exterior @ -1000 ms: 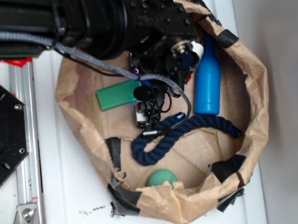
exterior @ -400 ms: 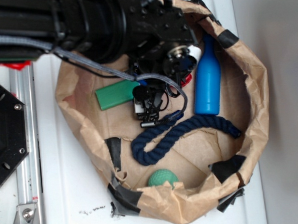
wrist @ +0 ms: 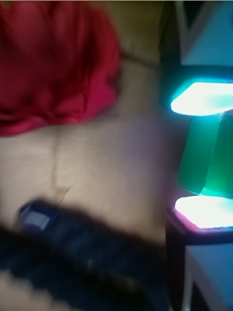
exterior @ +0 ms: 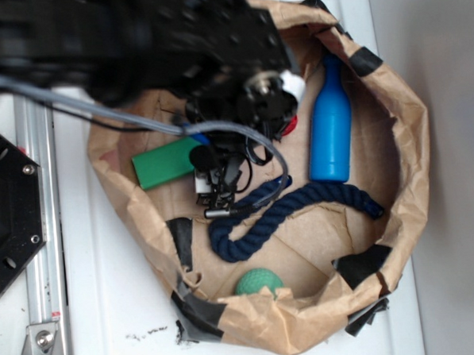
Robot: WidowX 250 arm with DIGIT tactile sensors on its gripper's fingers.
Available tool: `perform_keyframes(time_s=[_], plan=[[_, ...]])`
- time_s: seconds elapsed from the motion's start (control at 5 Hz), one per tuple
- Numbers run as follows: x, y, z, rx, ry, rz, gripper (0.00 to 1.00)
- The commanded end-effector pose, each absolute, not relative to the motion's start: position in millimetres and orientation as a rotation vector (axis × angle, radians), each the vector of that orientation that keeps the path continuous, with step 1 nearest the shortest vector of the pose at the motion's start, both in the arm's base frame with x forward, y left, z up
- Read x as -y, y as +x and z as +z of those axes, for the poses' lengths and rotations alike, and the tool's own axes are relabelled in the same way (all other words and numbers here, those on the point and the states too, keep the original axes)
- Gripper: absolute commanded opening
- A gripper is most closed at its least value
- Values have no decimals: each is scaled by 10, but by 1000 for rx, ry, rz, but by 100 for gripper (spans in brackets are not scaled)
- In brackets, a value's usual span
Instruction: Grab the green block.
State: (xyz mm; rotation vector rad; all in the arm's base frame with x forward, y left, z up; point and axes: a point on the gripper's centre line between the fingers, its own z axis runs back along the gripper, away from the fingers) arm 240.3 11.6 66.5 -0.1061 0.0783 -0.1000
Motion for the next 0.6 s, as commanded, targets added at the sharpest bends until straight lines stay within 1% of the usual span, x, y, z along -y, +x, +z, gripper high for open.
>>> perform_keyframes(time_s=[0.0, 0.2, 0.4], plan=[[36, 2683, 1691, 126, -117, -46, 0], [76, 2672, 1659, 115, -117, -63, 0], [94, 2586, 1654, 119, -103, -72, 0]])
